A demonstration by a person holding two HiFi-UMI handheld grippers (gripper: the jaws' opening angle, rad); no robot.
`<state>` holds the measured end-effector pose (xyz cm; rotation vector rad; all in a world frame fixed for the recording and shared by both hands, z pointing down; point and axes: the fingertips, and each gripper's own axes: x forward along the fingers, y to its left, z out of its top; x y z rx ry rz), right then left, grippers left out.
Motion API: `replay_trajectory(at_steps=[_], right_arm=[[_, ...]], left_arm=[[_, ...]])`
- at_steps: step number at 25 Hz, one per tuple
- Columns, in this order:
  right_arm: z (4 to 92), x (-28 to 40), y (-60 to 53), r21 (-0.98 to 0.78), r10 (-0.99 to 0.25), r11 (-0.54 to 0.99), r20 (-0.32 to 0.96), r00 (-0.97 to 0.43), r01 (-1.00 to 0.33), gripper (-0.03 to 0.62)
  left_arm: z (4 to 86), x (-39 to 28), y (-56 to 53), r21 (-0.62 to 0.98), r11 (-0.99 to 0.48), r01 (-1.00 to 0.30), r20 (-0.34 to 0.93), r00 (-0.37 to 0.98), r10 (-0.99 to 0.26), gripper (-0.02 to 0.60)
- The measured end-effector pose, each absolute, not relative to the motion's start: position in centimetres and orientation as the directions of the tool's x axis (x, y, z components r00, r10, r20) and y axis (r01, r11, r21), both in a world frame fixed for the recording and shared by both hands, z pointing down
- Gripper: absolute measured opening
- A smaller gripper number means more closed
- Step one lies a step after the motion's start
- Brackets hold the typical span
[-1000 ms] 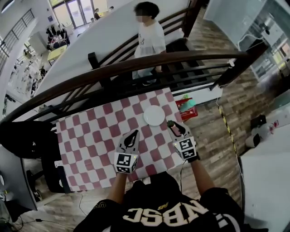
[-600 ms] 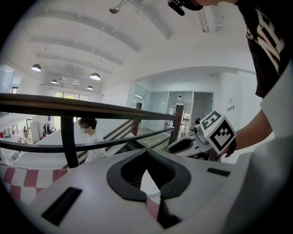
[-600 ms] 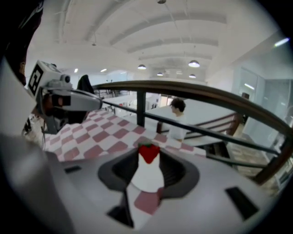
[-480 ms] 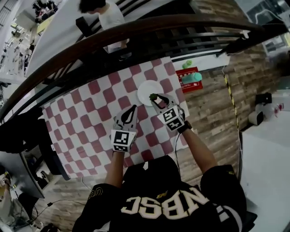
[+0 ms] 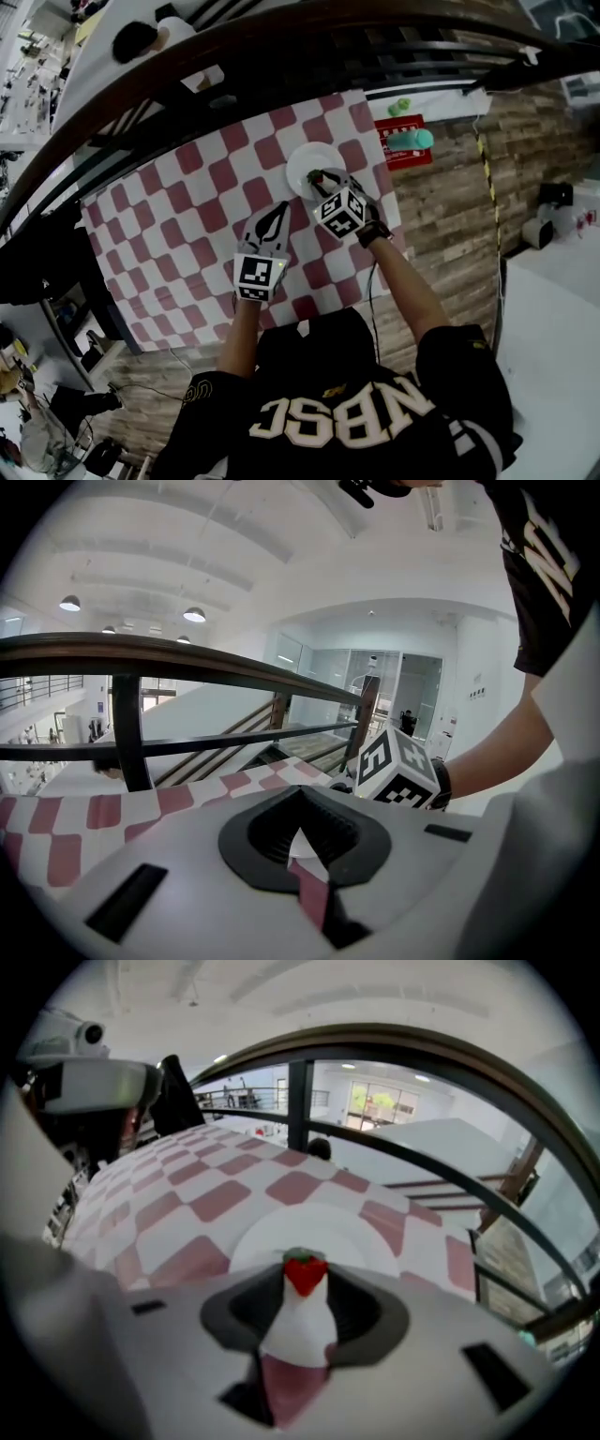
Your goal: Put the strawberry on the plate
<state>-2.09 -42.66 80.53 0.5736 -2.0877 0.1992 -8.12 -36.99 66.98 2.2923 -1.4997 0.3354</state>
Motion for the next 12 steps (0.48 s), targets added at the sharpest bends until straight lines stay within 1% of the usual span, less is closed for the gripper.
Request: replay_trajectory(at_steps=[3, 6, 7, 10, 12], right_arm=[[81.3, -2.1, -42.6, 0.095, -0.309, 0.888, 0.848, -0.431, -0.451, 0.147], [81.4, -1.9, -42.7, 0.081, -0.301, 0.88, 0.858, -0.417, -0.468, 0.149], [81.4, -1.9, -42.8, 0.09, -0.307, 0.878, 0.86, -0.408, -0.471, 0.156], [80.7, -1.7, -43.2, 0.176, -0.361, 0.879, 0.854, -0.376, -0.443, 0.208], [79.7, -1.9, -43.2, 0.254, -0.407, 0.881, 0.836, -0.367, -0.399, 0.218]], left_arm=[[66.8, -7.9, -36.6, 0.19, -0.354, -0.916, 0.396, 0.401, -0.826, 0.01], [66.7, -8.0, -35.9, 0.195, -0.351, -0.916, 0.394, 0.401, -0.827, 0.011], [66.6, -8.1, -35.7, 0.195, -0.349, -0.917, 0.393, 0.399, -0.828, 0.011], [66.2, -8.7, -35.0, 0.196, -0.335, -0.922, 0.392, 0.387, -0.835, 0.011], [65.6, -9.2, -34.7, 0.195, -0.324, -0.926, 0.387, 0.376, -0.842, 0.011]])
